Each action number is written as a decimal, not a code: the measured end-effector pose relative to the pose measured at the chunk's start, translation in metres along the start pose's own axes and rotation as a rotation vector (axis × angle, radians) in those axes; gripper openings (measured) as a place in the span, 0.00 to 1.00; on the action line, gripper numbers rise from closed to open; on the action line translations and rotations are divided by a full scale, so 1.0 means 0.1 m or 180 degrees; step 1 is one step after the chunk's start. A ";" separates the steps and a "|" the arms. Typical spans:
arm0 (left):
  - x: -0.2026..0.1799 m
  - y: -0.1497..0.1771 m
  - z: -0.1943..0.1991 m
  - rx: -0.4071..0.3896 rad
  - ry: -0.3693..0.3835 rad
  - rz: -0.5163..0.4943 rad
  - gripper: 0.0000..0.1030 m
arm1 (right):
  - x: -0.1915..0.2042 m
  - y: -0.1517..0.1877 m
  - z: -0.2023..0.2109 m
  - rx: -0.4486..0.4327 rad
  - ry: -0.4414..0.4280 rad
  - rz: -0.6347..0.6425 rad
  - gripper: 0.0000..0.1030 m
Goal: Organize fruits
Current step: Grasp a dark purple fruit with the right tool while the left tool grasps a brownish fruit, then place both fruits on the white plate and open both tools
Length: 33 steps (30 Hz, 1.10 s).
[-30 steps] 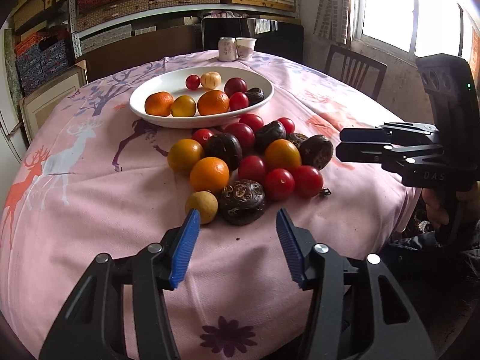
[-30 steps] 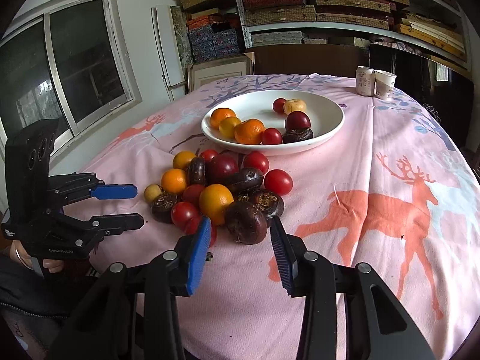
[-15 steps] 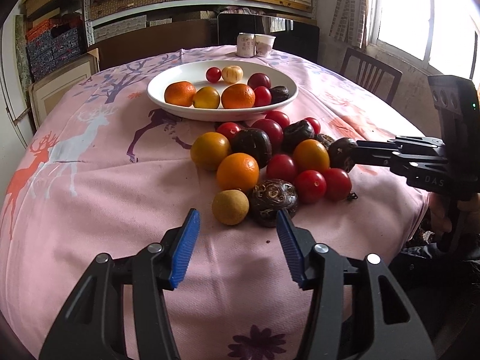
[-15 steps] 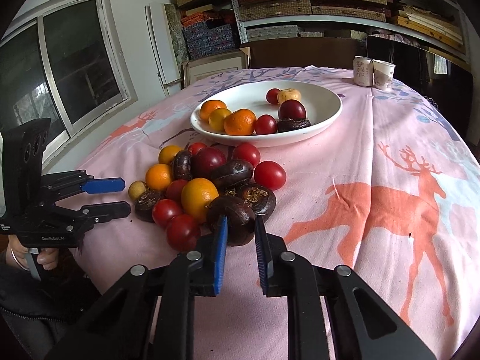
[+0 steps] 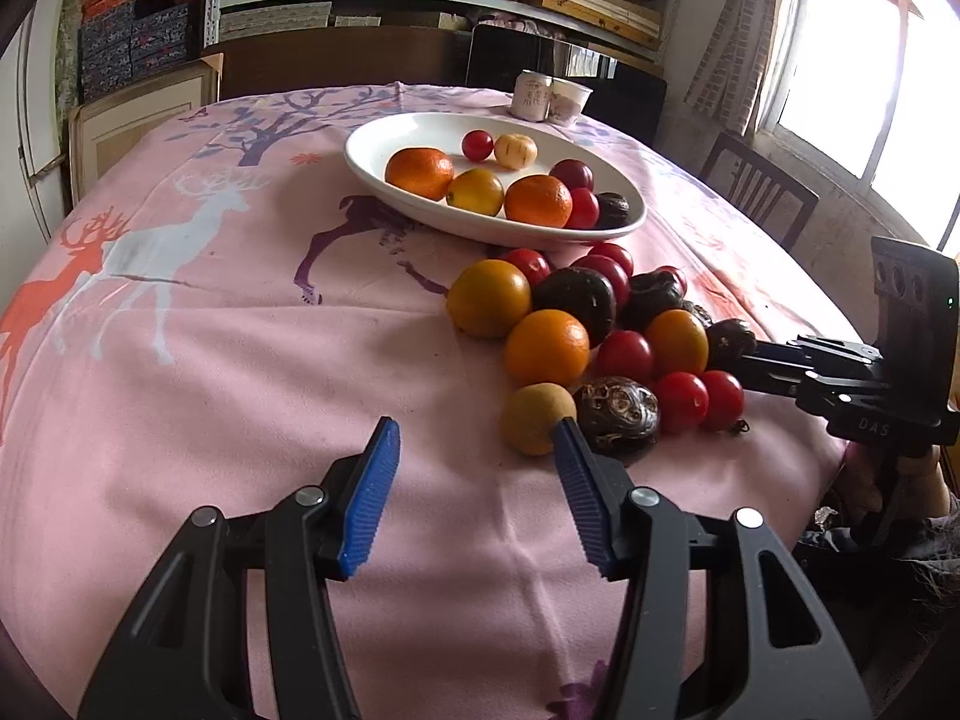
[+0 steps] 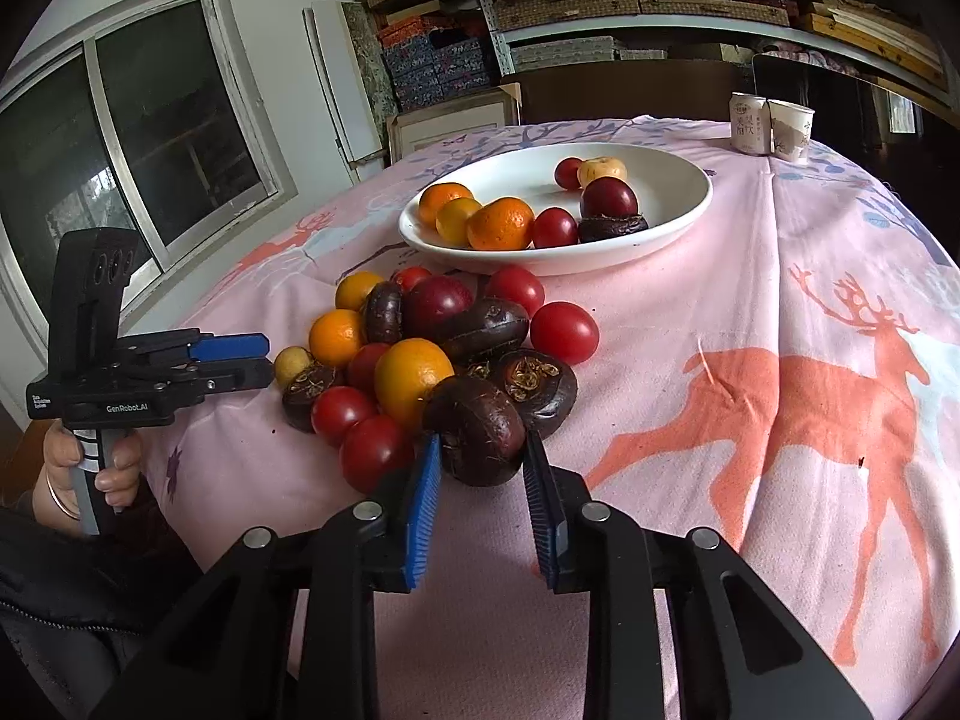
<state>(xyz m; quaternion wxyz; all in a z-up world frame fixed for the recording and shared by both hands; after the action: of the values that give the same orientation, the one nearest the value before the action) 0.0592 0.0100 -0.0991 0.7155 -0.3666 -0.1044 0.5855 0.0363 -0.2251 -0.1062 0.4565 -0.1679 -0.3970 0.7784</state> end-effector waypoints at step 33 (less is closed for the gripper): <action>-0.40 -0.81 0.09 -0.0437 0.0215 -0.0074 0.26 | -0.52 -0.78 0.31 -0.0597 -0.0162 -0.0608 0.24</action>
<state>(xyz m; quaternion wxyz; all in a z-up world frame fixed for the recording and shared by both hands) 0.1036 -0.0264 -0.0289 0.6985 -0.4332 -0.1244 0.5559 0.0893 -0.2623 -0.0323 0.5006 -0.1515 -0.4936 0.6949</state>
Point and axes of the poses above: each gripper's, at about its wrist camera, not at the fingertips, and z roughly against the way its jaws point, x to its left, y to its underside, the point moved 4 cm from there along -z, roughly the way its jaws point, and after that the axes turned 12 degrees about z, right-handed, at the moved point
